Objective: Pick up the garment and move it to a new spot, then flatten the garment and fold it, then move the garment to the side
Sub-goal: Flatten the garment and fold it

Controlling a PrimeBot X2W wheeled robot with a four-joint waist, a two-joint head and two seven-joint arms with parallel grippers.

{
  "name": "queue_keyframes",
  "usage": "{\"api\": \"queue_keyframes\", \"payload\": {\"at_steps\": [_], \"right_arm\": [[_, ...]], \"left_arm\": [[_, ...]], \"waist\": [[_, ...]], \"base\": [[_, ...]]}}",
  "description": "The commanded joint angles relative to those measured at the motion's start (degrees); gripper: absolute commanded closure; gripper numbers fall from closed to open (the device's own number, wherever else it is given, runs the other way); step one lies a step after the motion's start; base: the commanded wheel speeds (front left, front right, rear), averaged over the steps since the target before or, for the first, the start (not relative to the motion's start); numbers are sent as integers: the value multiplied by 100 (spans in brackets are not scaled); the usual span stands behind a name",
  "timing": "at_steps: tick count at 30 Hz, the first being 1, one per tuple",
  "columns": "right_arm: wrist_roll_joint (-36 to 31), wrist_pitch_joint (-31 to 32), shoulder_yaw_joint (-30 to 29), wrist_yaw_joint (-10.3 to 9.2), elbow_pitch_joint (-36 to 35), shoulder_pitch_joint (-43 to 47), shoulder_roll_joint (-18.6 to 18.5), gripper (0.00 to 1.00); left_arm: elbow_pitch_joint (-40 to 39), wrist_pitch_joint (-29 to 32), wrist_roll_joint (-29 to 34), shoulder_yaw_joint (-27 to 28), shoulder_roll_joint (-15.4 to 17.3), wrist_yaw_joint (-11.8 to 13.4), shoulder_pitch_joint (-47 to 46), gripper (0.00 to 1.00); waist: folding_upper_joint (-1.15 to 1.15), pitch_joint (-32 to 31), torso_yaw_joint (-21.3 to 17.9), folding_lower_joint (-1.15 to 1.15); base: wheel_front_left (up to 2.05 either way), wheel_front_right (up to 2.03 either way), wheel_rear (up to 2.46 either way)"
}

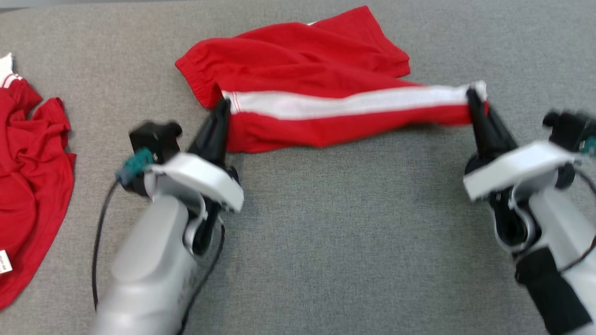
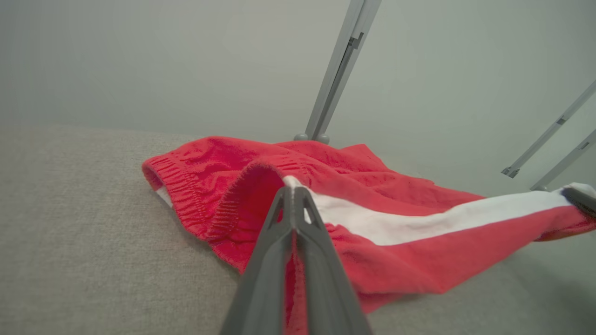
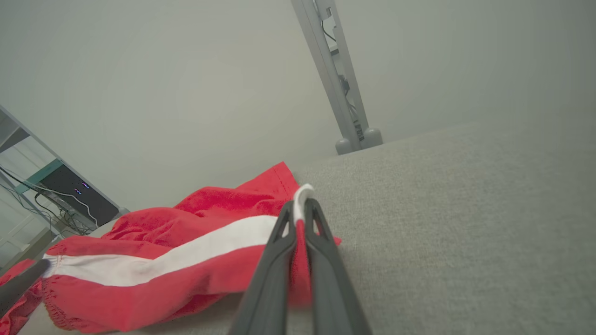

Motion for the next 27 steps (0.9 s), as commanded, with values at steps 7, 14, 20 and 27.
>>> {"api": "queue_keyframes", "payload": {"at_steps": [7,14,20,27], "right_arm": [[-780,-28,-701,13,-1627,2540,140,100],[-1278,-24,-1427,13,-2547,3967,412,100],[-1607,-25,-1714,13,-3141,5114,621,100],[-1953,92,-1966,13,-3854,6116,846,100]], "left_arm": [[-1602,-10,167,5,26,298,2151,100],[-2501,-10,430,209,22,487,3425,100],[-3185,28,686,88,200,632,4454,100],[-4195,397,726,43,434,984,5426,100]], "waist": [[0,-664,46,0],[0,-1046,97,0],[0,-1388,157,0],[0,-1676,146,0]], "base": [[0,0,0],[0,0,0],[0,0,0],[0,0,0]]}}
